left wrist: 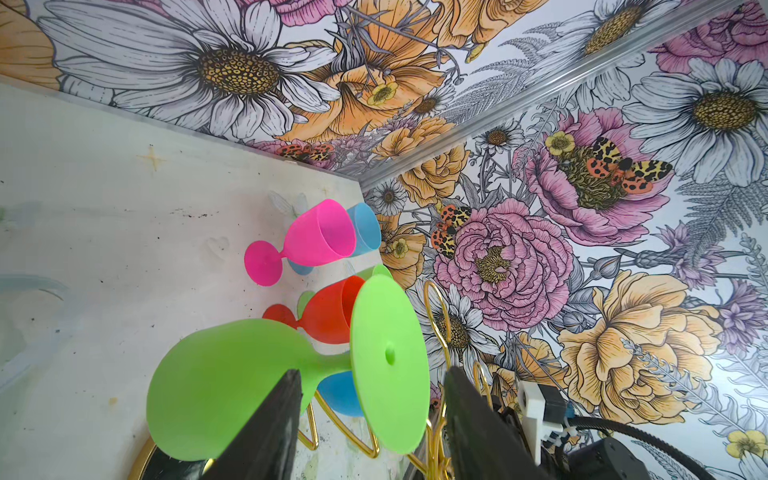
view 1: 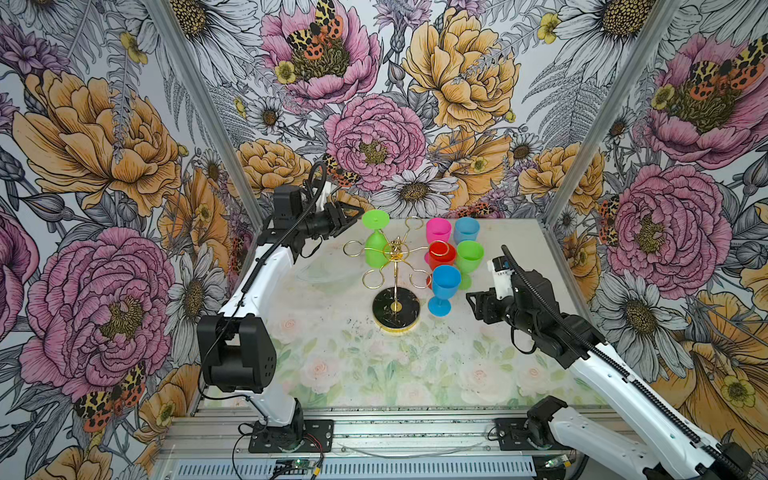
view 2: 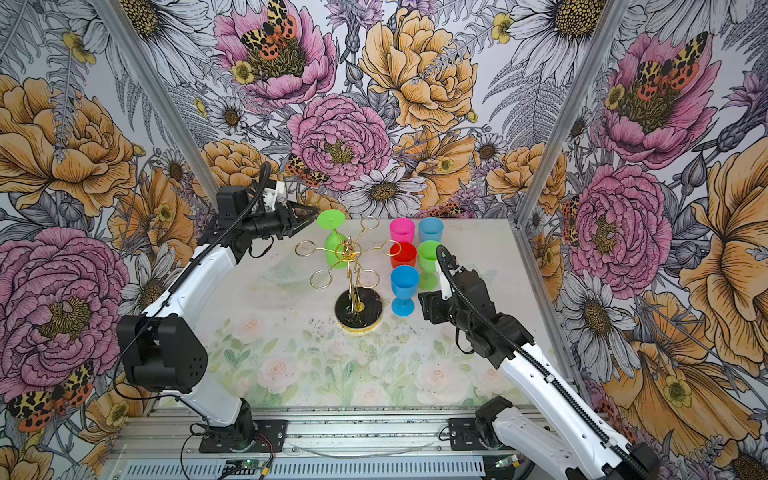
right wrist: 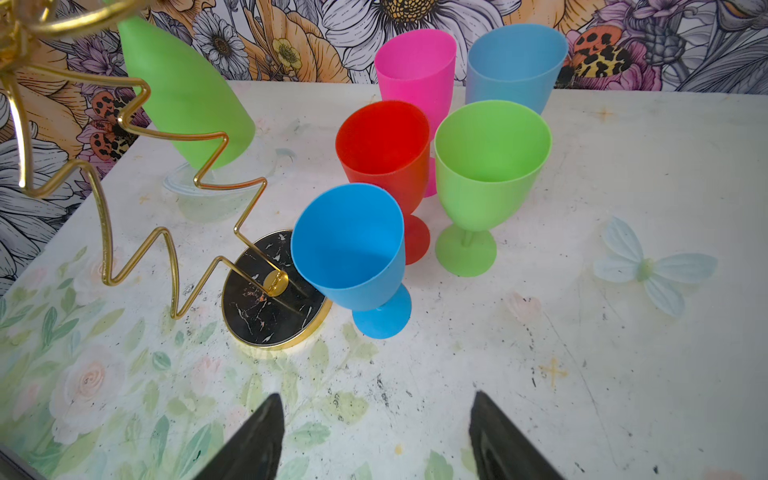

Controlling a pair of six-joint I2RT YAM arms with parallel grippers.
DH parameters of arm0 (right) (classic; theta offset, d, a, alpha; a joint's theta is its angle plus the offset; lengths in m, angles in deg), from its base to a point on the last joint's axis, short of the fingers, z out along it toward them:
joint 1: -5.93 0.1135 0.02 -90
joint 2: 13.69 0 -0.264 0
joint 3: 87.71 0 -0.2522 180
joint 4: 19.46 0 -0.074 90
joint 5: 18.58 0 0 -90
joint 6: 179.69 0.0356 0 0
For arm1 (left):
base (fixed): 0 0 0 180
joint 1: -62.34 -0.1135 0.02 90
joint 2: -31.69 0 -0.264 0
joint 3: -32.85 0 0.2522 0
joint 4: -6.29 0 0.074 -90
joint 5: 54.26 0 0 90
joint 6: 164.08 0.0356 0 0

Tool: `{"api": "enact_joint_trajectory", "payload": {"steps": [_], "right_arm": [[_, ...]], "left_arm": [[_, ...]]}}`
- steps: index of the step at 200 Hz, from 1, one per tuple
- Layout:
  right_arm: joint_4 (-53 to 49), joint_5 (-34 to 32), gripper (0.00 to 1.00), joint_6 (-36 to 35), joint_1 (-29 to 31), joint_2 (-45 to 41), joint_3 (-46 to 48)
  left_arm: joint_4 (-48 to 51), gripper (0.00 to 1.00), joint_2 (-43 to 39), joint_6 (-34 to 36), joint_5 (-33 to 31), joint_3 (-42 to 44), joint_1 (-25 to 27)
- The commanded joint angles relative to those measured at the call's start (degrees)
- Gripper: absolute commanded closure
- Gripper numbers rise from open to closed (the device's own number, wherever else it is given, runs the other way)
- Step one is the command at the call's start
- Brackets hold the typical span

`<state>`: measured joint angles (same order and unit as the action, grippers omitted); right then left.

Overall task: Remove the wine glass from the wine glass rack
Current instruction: 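Close the left gripper on the foot of the green glass on the rack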

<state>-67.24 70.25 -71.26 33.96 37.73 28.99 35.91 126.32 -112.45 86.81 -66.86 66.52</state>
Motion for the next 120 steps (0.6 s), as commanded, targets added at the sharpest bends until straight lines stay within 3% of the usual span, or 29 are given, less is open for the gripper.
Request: {"api": "enact_joint_trajectory", "payload": {"steps": [1, 120], "right_arm": [[0.18, 0.6, 0.28, 1.08, -0.43, -0.83, 0.53], [0.19, 0.17, 0.28, 1.36, -0.43, -1.9, 1.37]], "left_arm": [[0.84, 0.45, 0.92, 1.8, 2.35, -1.93, 1.15], [1.46, 0.63, 2.99, 0.98, 4.23, -2.99, 2.74]]}}
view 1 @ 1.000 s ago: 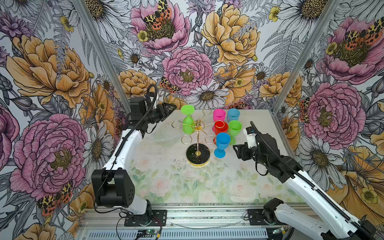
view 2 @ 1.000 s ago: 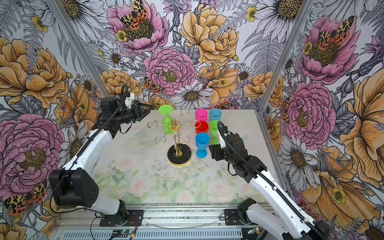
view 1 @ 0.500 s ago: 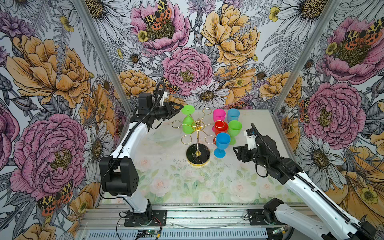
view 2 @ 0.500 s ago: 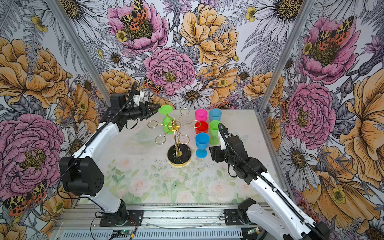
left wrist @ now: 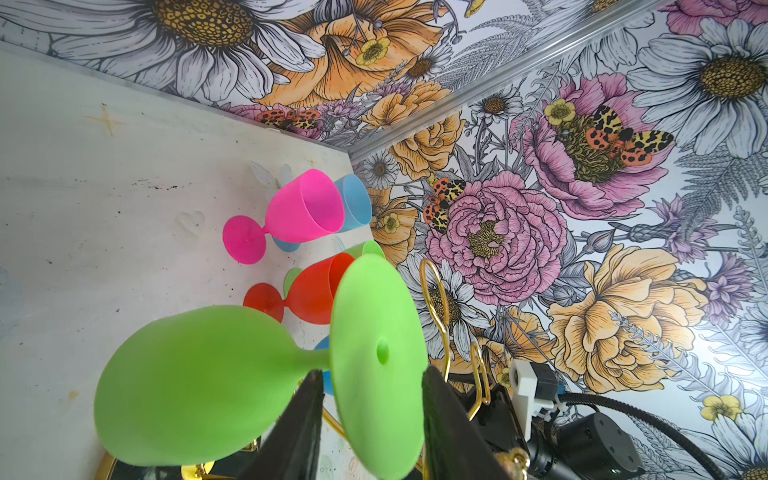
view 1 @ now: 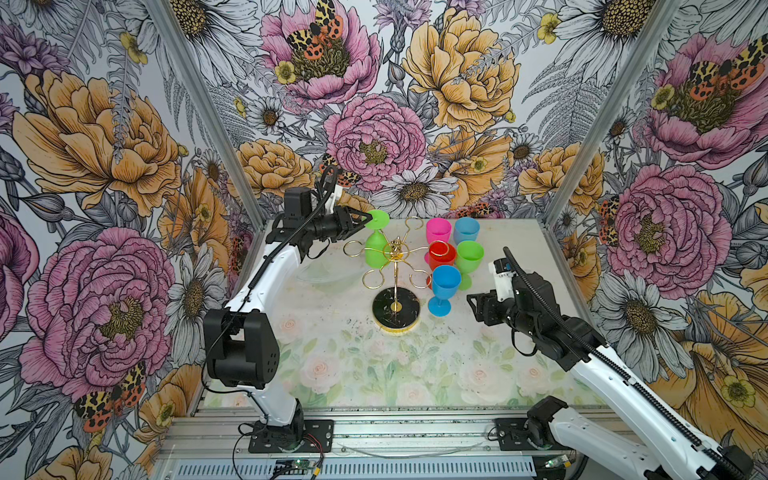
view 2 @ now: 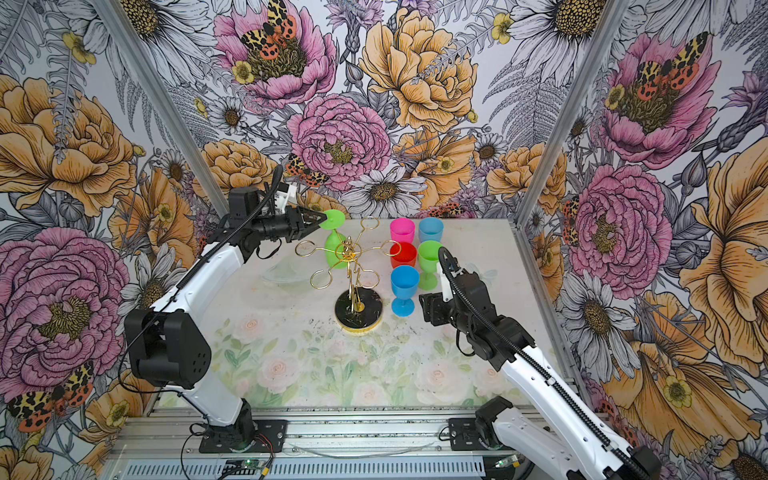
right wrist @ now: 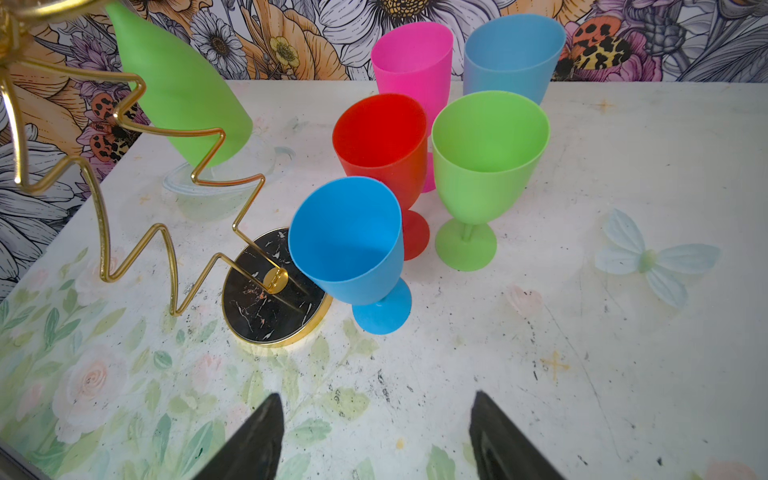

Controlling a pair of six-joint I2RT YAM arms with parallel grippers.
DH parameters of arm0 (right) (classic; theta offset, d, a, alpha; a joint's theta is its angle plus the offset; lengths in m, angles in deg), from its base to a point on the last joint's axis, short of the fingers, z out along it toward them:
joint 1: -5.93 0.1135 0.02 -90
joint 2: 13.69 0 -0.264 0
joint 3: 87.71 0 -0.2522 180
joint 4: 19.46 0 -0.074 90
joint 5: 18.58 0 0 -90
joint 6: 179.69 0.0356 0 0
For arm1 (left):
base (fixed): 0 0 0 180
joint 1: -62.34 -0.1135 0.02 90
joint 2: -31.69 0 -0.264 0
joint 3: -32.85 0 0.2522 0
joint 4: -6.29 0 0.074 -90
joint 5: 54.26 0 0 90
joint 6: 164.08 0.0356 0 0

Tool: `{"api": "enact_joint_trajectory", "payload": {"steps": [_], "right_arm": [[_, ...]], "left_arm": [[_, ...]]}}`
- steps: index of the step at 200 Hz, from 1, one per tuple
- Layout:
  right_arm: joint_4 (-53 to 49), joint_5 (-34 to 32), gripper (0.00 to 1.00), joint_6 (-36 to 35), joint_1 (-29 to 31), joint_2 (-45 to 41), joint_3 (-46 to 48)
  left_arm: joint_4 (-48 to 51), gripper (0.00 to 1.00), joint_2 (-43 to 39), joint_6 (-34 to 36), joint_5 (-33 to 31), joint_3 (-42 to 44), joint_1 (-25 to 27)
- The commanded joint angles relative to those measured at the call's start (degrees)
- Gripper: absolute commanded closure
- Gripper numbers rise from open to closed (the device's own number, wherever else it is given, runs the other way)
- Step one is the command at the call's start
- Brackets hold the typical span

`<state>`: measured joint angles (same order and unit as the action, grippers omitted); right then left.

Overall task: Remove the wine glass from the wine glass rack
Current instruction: 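Close the left gripper on the foot of the green glass on the rack, then pull the green glass along the rack arm with the left gripper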

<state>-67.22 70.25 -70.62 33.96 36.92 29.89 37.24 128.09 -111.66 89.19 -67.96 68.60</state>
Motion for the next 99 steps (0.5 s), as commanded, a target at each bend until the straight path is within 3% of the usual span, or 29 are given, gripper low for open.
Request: {"api": "enact_joint_trajectory", "payload": {"steps": [1, 99], "right_arm": [[0.16, 0.19, 0.28, 0.76, -0.43, -1.16, 0.48], [0.16, -0.57, 0.28, 0.85, -0.42, -1.73, 0.96]], "left_arm": [[0.17, 0.64, 1.24, 0.17, 1.88, -1.9, 0.67], [0.65, 0.79, 1.82, -0.03, 1.25, -2.65, 0.68]]}}
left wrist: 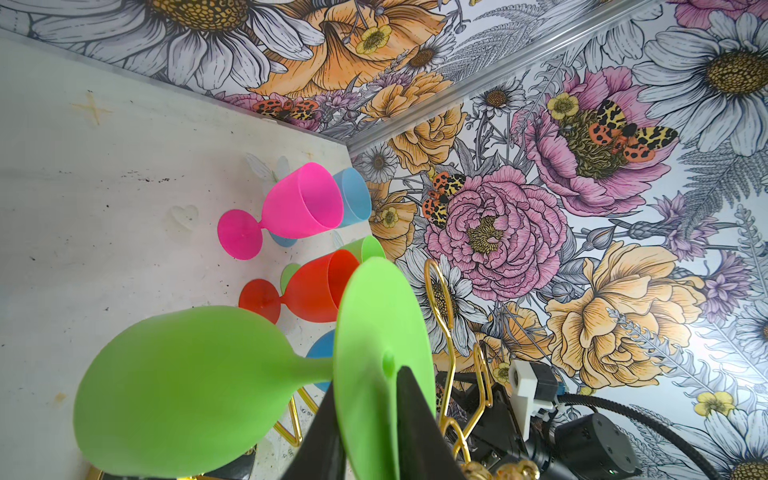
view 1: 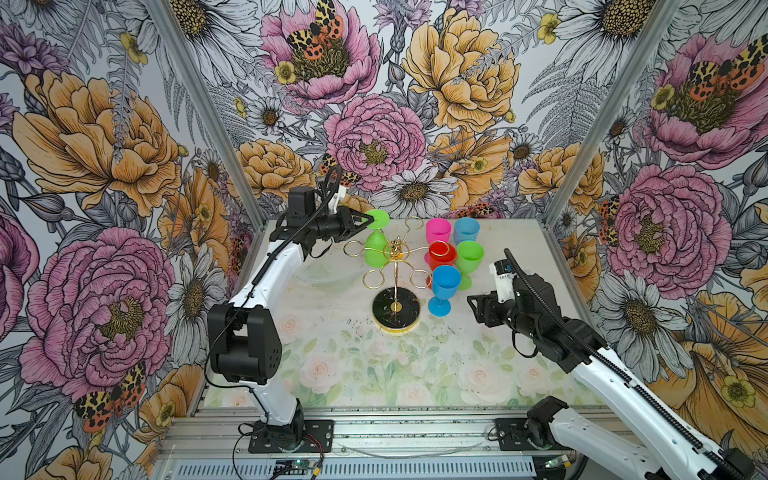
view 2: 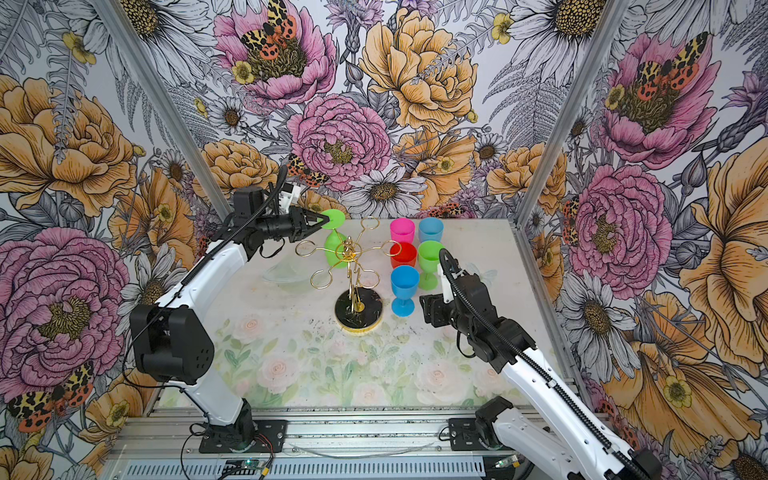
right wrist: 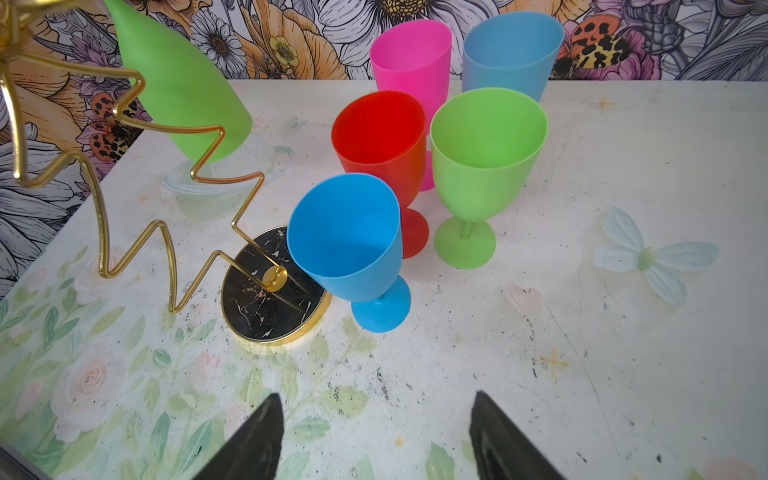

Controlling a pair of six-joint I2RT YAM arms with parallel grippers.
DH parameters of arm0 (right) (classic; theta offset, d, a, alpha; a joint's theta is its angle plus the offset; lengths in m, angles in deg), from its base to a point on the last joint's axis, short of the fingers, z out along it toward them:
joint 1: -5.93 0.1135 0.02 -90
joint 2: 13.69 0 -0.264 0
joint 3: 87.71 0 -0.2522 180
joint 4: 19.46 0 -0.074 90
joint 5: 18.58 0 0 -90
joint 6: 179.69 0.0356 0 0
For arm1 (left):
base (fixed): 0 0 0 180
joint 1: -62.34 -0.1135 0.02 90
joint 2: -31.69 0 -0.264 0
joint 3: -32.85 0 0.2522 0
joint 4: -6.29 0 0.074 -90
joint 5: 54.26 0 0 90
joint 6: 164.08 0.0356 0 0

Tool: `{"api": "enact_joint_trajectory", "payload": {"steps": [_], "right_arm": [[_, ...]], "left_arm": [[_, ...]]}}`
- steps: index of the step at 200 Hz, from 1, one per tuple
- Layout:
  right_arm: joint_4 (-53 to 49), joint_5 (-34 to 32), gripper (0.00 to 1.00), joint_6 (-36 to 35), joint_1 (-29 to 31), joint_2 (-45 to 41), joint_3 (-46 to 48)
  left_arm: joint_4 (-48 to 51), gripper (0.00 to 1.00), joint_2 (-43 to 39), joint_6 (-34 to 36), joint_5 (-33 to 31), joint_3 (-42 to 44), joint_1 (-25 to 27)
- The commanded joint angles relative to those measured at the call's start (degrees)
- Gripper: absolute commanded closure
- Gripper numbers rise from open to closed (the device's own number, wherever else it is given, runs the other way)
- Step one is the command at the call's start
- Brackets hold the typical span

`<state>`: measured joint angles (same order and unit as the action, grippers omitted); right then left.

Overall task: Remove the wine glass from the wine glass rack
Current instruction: 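Pull the green glass along the rack arm with the left gripper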

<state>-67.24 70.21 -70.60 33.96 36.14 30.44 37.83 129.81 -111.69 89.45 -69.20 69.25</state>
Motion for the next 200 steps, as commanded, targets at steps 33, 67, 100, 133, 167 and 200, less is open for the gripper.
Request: {"api": "enact_joint_trajectory", "payload": {"steps": [33, 67, 100, 133, 167, 200], "right_arm": [[0.18, -0.47, 0.28, 0.79, -0.37, -1.05, 0.55], [0.18, -0.46, 0.28, 0.95, -0.39, -1.04, 0.67], [0.18, -0.46, 0.28, 0.99, -0.43, -1.29, 0.72], [0.18, -0.37, 0.28, 0.95, -0.41, -1.28, 0.9], [0.18, -0.41, 0.28, 0.95, -0.37, -1.4, 1.07], [0.17, -0.46, 0.28, 0.93, -0.43, -1.34, 1.21]], "left_arm": [[0.38, 0.82, -0.47, -0.01, 0.31, -1.65, -0.49], [1.68, 0.83, -1.0, 1.1, -1.1, -2.13, -0.72], [2.23, 0.83, -1.56, 1.69, -1.94, -2.31, -0.83], [2.74, 0.78, -1.88, 1.83, -2.23, -2.74, -0.72], [3.46, 0.74, -2.18, 2.23, -2.54, -2.76, -0.69], [5.1, 0.74, -2.74, 3.18, -3.25, -3.15, -0.83]]}}
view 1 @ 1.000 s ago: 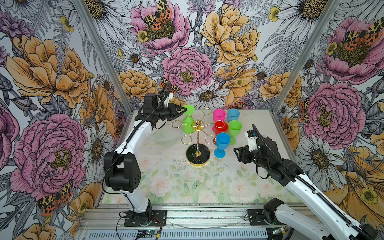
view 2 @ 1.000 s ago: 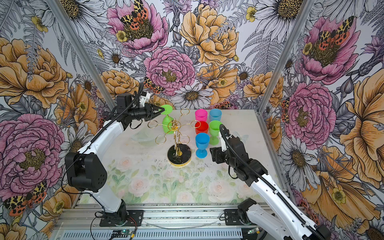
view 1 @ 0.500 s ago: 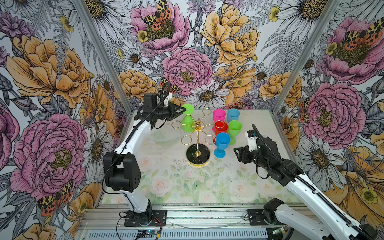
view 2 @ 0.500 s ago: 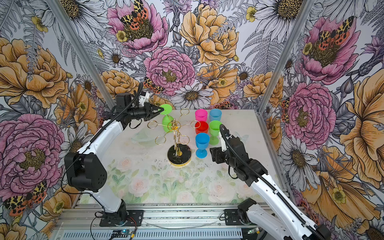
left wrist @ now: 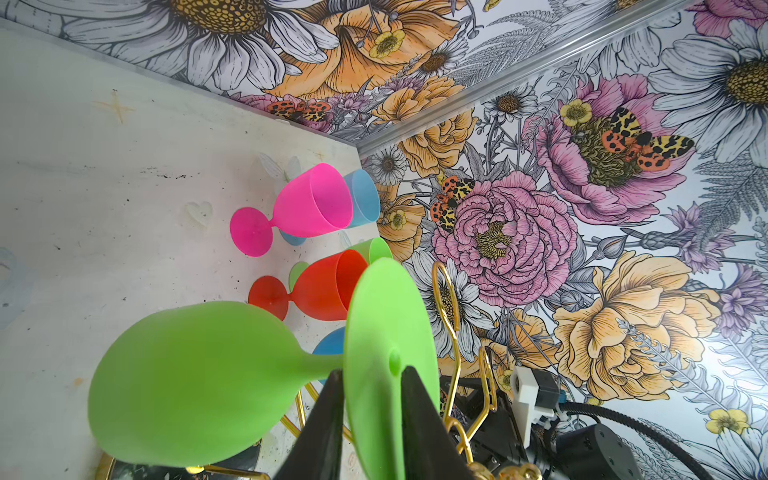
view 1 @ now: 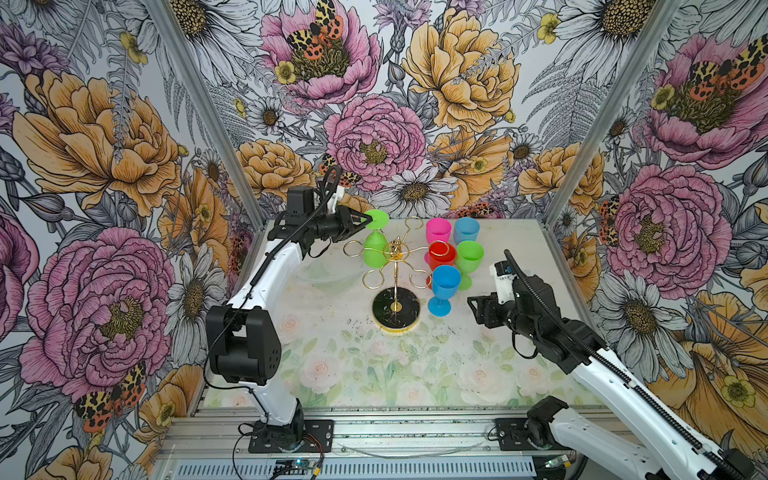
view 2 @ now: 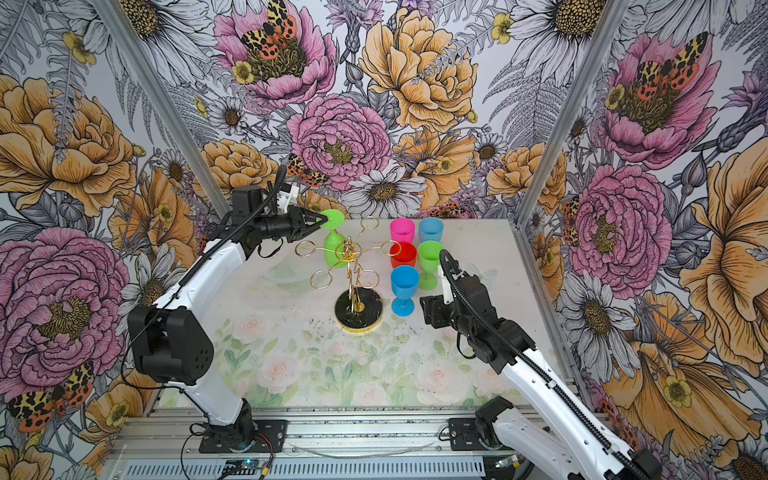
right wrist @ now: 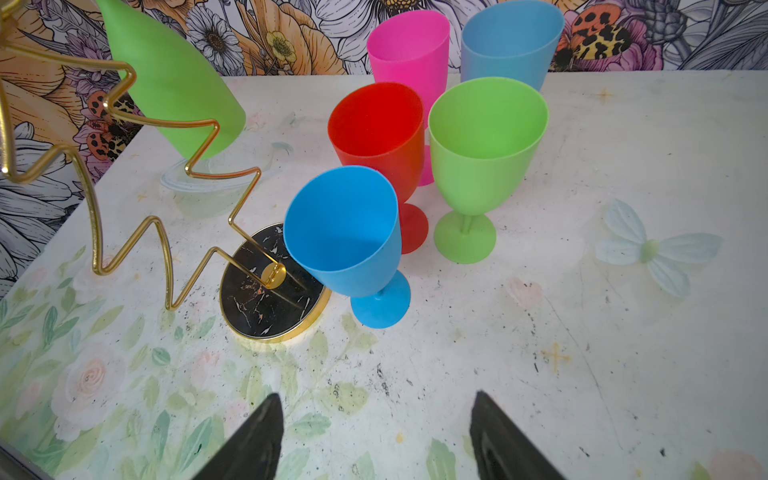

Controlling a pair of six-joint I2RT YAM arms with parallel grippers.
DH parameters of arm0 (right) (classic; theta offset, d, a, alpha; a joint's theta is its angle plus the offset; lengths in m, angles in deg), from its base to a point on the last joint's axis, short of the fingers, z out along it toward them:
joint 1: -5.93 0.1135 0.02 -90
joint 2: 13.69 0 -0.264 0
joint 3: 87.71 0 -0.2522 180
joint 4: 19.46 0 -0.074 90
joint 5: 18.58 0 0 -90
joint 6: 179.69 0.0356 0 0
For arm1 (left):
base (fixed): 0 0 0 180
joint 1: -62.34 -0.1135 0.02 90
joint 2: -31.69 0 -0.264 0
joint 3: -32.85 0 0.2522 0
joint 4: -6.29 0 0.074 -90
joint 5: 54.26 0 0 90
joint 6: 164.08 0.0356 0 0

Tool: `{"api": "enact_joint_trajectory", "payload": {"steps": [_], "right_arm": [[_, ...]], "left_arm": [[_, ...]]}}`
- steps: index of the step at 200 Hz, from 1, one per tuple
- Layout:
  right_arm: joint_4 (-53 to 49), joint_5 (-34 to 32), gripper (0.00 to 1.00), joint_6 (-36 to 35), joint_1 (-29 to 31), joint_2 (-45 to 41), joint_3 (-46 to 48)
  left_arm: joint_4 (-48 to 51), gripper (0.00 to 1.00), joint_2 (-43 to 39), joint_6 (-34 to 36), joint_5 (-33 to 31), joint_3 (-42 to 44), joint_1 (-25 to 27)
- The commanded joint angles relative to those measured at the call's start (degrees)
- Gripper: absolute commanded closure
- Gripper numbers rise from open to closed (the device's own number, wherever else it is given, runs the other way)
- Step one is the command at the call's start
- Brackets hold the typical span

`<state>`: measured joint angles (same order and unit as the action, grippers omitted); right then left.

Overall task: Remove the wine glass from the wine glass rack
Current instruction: 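Pull the green glass along the rack arm with the left gripper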

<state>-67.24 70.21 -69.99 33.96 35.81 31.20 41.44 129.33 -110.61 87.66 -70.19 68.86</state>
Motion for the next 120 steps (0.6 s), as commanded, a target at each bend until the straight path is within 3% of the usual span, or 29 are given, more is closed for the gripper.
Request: {"api": "enact_joint_trajectory", "payload": {"steps": [1, 120], "right_arm": [[0.18, -0.46, 0.28, 0.33, -0.43, -1.0, 0.46], [0.25, -0.62, 0.28, 0.47, -0.41, -1.21, 0.57]], "left_arm": [[1.52, 0.74, -2.27, 2.14, -1.51, -2.19, -0.41], [3.93, 0.82, -2.96, 3.56, -1.99, -2.92, -0.65]]}}
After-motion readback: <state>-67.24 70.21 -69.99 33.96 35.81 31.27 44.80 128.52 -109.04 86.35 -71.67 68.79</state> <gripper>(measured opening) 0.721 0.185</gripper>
